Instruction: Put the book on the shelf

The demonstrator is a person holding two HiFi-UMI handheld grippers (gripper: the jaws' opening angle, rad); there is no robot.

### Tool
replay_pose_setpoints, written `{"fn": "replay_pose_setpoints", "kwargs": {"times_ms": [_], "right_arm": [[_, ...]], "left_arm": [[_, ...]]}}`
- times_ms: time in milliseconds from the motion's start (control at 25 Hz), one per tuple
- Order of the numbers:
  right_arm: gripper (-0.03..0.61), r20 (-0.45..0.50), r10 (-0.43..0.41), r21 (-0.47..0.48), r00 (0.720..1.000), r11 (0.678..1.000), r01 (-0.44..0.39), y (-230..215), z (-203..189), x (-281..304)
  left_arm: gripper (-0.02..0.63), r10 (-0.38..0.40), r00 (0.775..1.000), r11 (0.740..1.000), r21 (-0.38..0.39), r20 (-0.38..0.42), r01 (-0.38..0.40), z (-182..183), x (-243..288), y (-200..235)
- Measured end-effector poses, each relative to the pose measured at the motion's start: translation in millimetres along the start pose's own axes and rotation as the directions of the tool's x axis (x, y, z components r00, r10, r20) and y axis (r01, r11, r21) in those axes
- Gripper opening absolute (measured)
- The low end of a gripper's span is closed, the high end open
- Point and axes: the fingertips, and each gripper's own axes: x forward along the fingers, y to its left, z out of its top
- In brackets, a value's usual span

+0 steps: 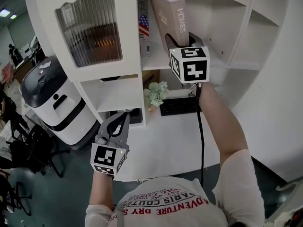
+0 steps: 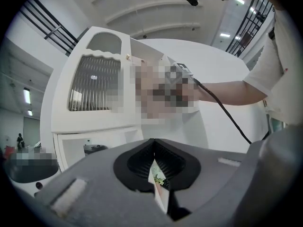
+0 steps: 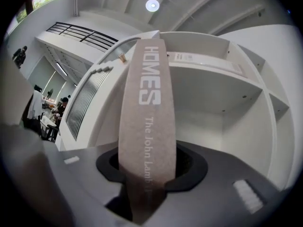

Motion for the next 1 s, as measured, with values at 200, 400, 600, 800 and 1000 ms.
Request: {"fn": "replay_pose_setpoints", "kwargs": {"times_ms": [200,400,600,800,1000], "right_arm": [[0.175,-0.009,0.000,0.008,1.000,1.000,0.000,-4,-7,33],[0.175,0.010,-0.004,-0.014,1.000,1.000,0.004,-7,-10,54],[0.175,0.006,0.036,-0.032,0.999,0.999,-0.036,-1,-15,76],[0.175,0.004,0.058,-0.035,0.998,0.998,-0.057,0,-19,98],[0.183,0.008,0.066,-0.028,0.998,0.997,-0.066,0,-21,114]], "left_arm": [[0.006,0.016,1.000,1.000,0.004,0.002,-0.016,-1,23,7],[0.006,0.017,1.000,1.000,-0.003,0.005,-0.017,-4,40,10],[0.006,0.024,0.999,1.000,0.011,0.042,-0.024,2,55,20],[0.006,0.024,0.999,1.000,0.017,0.041,-0.025,2,68,24],[0.006,0.025,0.999,1.000,0.014,0.032,-0.025,-2,77,27]]}}
